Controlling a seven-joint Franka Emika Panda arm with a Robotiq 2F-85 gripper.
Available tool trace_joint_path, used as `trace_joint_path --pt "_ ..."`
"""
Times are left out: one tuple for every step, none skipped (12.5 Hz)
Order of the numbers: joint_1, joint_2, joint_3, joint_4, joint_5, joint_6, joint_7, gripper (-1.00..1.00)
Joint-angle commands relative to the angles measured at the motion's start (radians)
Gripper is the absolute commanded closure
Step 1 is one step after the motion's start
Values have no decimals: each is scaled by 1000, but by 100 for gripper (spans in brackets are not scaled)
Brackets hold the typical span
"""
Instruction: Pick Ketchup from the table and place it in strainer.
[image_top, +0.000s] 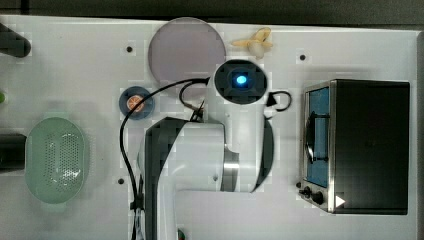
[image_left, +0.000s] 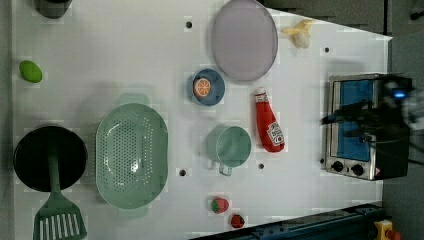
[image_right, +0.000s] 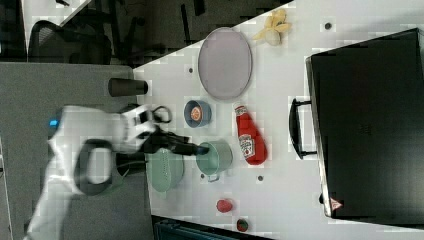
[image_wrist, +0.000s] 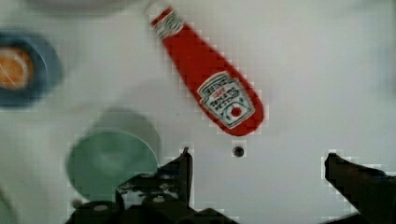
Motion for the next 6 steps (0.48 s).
trace_joint_path --pt "6 -34 -7 -75 -3 117 -333 -100" --pt "7 -23 -3 -109 -3 172 -389 -100" --pt "7 -9 1 -141 -3 230 -424 -100" --pt "8 10 2 -171 -3 290 -437 -100" --pt "9 32 2 -195 -3 339 -437 -100" --pt "11 57 2 -212 -5 376 -437 -100"
